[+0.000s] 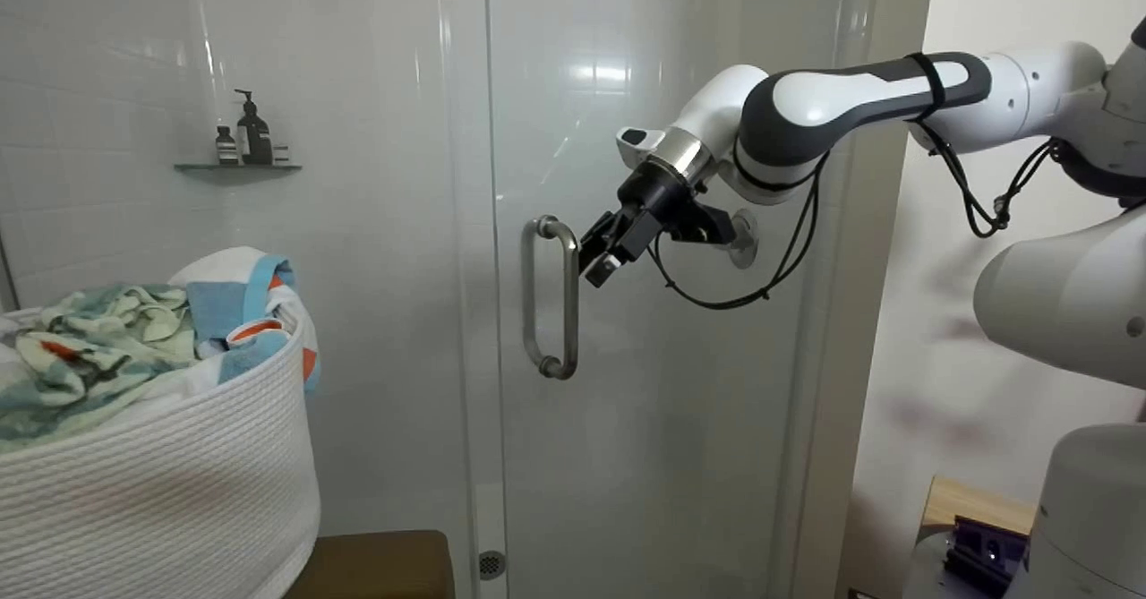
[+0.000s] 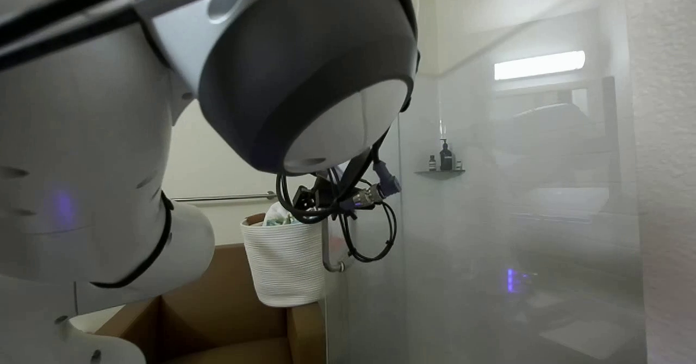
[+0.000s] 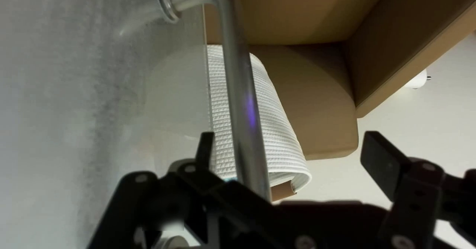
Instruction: Open the shower door
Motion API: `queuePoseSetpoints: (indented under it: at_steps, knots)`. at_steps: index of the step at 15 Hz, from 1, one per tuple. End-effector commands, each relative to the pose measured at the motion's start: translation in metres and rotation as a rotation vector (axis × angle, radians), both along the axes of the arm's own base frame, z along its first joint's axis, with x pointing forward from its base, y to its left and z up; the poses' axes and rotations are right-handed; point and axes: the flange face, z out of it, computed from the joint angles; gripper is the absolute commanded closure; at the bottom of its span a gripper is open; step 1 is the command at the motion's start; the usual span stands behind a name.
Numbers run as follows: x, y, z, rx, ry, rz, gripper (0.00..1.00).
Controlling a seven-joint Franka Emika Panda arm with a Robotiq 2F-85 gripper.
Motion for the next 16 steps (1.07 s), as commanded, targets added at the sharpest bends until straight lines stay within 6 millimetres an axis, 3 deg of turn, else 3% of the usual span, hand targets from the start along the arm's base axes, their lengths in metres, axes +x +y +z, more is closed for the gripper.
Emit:
queuePoseSetpoints:
  at_steps: [1,15,16]
  knots:
    - [-0.025,-0.011,0.009,0.015,-0.02,0.045,0.0]
    - [-0.04,-0.041,0.018,0.031,-0.002,0.044,0.0]
    - [-0.023,-0.041,0.015,0.039,0.021,0.017,0.0]
